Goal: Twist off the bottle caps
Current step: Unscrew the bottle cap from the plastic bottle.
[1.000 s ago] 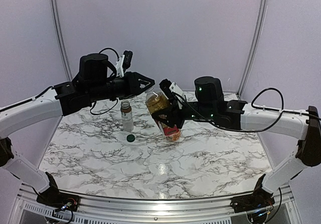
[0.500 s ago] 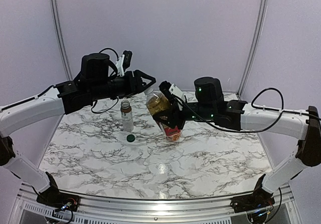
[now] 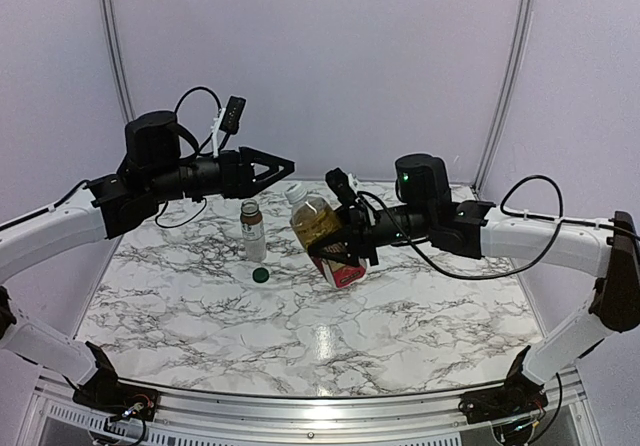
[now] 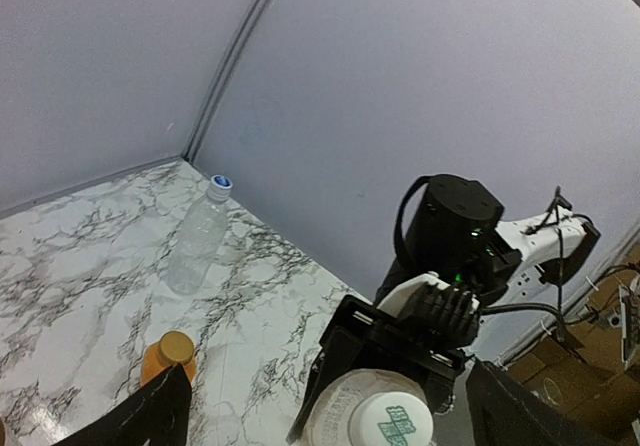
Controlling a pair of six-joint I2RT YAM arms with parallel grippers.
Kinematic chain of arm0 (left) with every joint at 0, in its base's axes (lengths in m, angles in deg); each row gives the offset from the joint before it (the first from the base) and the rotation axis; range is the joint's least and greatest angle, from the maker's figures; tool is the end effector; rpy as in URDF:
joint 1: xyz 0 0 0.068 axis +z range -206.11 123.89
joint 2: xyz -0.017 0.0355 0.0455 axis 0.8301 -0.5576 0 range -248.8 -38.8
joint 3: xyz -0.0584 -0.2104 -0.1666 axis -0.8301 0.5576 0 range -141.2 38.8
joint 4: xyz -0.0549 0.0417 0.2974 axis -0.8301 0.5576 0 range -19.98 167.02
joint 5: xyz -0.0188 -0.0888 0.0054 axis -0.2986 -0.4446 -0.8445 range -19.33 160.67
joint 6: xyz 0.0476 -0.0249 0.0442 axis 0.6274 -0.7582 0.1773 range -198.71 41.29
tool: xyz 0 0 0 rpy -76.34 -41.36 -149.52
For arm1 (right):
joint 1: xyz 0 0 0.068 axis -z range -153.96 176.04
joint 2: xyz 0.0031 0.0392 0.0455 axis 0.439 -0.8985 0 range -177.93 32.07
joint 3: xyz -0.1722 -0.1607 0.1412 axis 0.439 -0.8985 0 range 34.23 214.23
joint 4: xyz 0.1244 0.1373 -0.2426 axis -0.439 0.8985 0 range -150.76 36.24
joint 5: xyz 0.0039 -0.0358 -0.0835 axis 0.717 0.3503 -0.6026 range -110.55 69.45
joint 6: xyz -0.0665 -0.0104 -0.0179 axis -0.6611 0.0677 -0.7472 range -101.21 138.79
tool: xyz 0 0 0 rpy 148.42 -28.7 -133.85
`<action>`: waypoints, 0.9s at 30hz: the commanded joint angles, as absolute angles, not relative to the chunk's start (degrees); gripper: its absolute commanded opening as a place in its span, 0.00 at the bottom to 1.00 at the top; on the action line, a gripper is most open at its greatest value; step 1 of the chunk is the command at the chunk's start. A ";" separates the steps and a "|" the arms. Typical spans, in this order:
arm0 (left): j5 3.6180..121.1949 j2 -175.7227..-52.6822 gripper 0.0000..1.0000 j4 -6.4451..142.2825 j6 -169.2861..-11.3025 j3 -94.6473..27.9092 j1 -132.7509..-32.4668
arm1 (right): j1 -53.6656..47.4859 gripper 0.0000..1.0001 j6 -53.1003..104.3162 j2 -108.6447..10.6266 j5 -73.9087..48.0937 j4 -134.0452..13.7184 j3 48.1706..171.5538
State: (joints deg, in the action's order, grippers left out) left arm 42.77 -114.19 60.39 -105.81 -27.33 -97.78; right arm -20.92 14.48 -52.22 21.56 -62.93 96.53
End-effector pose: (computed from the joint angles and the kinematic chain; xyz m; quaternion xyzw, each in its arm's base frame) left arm 0.2618 -0.2685 0.3839 0.2564 0.6568 -0.5289 0.4723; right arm 0.2421 0.3148 0.2853 -0.5166 0.5991 0.4690 0.3929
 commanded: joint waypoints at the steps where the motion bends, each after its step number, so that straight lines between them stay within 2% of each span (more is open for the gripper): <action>1: 31.21 -112.38 0.99 53.98 -100.09 -27.12 -97.86 | -20.23 0.43 17.10 -52.07 31.25 -67.47 98.59; 5: 25.67 -113.97 0.95 53.08 -99.72 -28.72 -97.81 | -19.98 0.43 18.41 -53.29 35.08 -68.75 99.84; 14: 21.48 -116.50 0.77 50.41 -97.79 -29.78 -99.12 | -19.75 0.42 23.31 -55.20 39.34 -73.10 100.32; 21: 19.07 -119.04 0.54 49.47 -99.06 -31.13 -99.38 | -19.75 0.41 24.15 -54.85 39.44 -73.99 99.42; 27: 18.44 -120.18 0.40 48.51 -100.23 -31.33 -99.67 | -19.74 0.40 24.59 -54.72 38.79 -74.49 98.74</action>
